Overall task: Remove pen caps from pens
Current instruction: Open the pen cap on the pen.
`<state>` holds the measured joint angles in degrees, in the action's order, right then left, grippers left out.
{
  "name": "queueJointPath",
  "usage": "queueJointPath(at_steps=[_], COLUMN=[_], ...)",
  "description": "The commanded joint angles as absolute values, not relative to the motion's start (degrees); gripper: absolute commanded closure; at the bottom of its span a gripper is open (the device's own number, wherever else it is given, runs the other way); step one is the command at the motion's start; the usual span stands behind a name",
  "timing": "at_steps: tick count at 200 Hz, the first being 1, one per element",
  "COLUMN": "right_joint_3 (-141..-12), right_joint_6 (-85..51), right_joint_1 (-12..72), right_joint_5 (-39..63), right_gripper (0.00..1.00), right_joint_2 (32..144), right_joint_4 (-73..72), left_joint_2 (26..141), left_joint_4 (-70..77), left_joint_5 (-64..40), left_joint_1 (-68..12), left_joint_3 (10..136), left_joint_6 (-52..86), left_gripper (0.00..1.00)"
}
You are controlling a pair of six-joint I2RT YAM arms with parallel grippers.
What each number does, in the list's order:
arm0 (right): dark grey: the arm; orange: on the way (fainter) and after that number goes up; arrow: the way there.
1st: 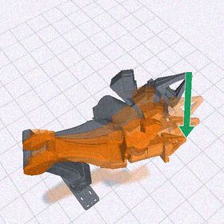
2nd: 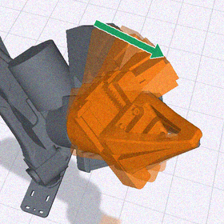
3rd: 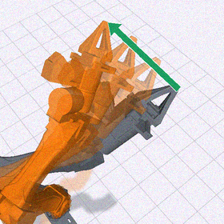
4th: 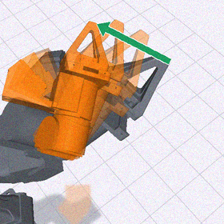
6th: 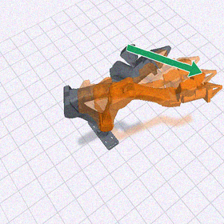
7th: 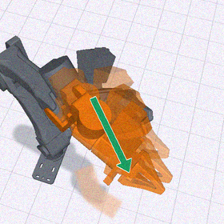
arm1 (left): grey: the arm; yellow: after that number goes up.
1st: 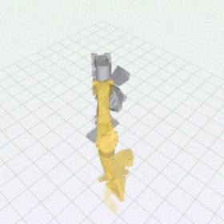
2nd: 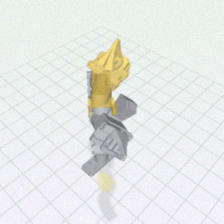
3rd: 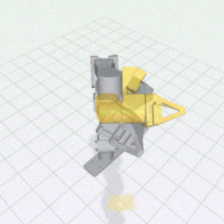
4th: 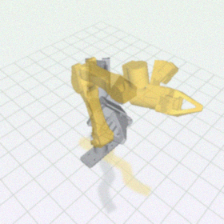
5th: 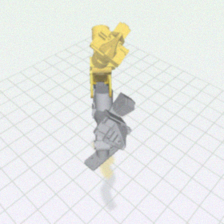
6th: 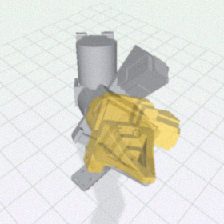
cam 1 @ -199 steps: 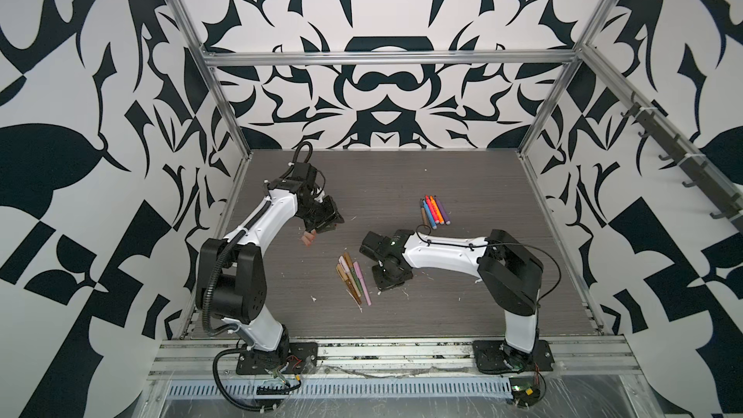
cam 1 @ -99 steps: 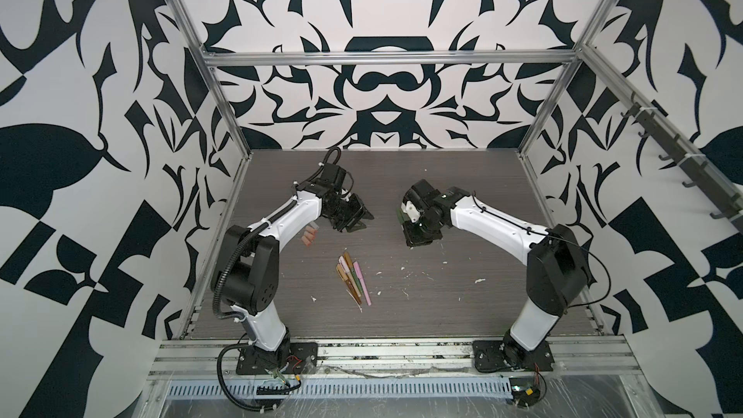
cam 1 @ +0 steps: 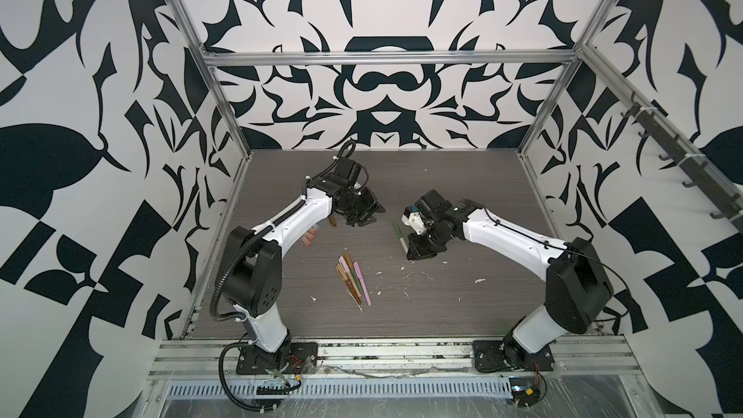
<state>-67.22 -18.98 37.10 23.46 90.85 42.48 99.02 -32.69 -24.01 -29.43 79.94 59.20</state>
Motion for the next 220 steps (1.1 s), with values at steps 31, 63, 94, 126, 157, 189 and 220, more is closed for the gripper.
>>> queueJointPath(at_steps=[31, 63, 94, 126, 157, 189, 220], right_joint_3=[-69.5, -73.0, -73.2, -74.7, -77.3, -79.0, -80.2], right_joint_6=[-15.4, -13.9, -15.0, -15.4, -15.0, -14.7, -14.0], right_joint_1=[36.7, 36.3, 34.9, 34.3, 34.2, 34.2, 34.2], right_joint_5=[31.8, 31.3, 29.4, 29.7, 31.2, 32.9, 32.5], right_gripper=[1.00, 1.00, 1.00, 1.00, 1.00, 1.00, 1.00], right_joint_2=[89.4, 90.4, 90.0, 89.9, 91.0, 91.9, 92.0], right_joint_4=[43.9, 48.3, 49.0, 49.2, 50.5, 51.9, 53.4], left_joint_2=[101.6, 102.0, 101.9, 101.5, 102.1, 103.9, 105.4], left_joint_4=[-39.5, -39.6, -42.5, -43.6, -43.7, -44.0, -44.4], left_joint_5=[-20.4, -20.4, -19.4, -19.4, -19.9, -20.7, -21.3], left_joint_1=[-33.6, -35.0, -35.2, -35.3, -35.5, -35.6, -35.6], left_joint_3=[85.4, 85.4, 86.6, 86.3, 86.6, 88.6, 90.2], left_joint_6=[57.5, 57.7, 56.6, 56.5, 56.6, 56.6, 56.3], left_gripper=[0.56, 0.56, 0.56, 0.57, 0.57, 0.57, 0.64])
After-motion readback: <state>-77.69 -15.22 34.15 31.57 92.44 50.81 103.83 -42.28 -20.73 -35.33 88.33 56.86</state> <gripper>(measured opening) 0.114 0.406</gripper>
